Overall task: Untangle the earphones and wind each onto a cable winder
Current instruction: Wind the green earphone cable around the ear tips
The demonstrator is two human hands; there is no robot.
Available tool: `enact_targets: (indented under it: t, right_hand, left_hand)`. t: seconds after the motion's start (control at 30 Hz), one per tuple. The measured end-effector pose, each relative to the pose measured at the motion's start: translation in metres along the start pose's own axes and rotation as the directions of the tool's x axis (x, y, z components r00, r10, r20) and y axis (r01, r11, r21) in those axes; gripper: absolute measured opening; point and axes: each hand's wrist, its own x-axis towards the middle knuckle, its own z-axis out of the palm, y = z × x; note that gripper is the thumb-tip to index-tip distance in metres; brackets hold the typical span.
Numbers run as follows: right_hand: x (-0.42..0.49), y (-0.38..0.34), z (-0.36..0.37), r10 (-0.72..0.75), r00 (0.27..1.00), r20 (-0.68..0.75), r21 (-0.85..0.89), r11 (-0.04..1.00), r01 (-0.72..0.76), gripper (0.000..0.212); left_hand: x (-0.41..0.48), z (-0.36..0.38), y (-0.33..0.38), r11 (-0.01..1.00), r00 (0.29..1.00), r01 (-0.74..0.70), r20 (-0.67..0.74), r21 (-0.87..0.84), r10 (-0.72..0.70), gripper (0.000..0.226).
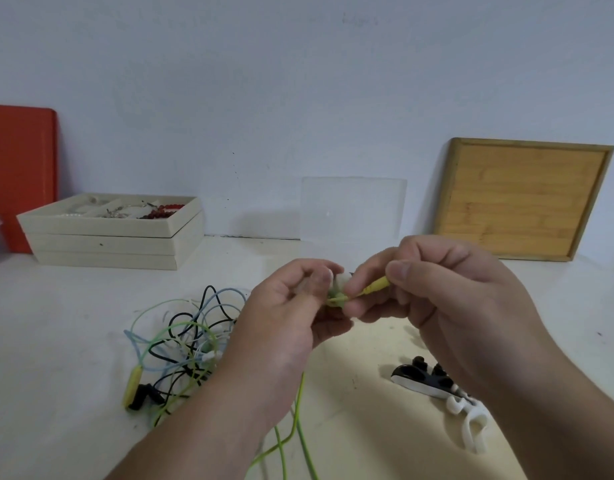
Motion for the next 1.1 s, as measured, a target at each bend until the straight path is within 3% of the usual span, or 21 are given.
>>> enact_targets:
  t: [0.2,0.5,0.67,0.77,0.87,1.1]
  right_hand:
    - [0.006,-0.002,-0.011,0.089,0.969,-0.229,0.121,0.991,-0.062,0.033]
    - [0.009,0.002,-0.015,0.264,0.916,-0.303,0.224,0.954,-0.201,0.033]
    - [0.008,0.003,-0.016,0.258,0.913,-0.317,0.055,0.966,-0.254,0.032]
    - [0.006,0.003,-0.014,0.230,0.918,-0.325,-0.178,0.938,-0.298,0.039]
    - [0.002,-0.004,-0.011,0.181,0.924,-0.337,-0.400,0.861,-0.314,0.032]
    - [0.001,-0.003,-0.010,0.056,0.926,-0.374,-0.521,0.813,-0.260,0.021]
  left_hand:
    - [-0.001,0.003,0.001,0.998,0.998,-0.047,0.027,-0.041,0.048,0.020]
    - [-0.003,-0.001,0.000,0.999,0.989,-0.047,0.138,0.000,0.047,0.022]
    - [-0.004,-0.001,0.002,0.997,0.982,-0.063,0.181,0.043,0.054,0.017]
    - [-0.005,-0.001,0.004,0.995,0.979,-0.080,0.192,0.060,0.067,0.021]
    - [-0.006,-0.001,0.005,0.992,0.973,-0.093,0.221,0.081,0.073,0.022]
    - [-0.008,-0.004,0.013,0.975,0.939,-0.096,0.344,0.200,0.022,0.014]
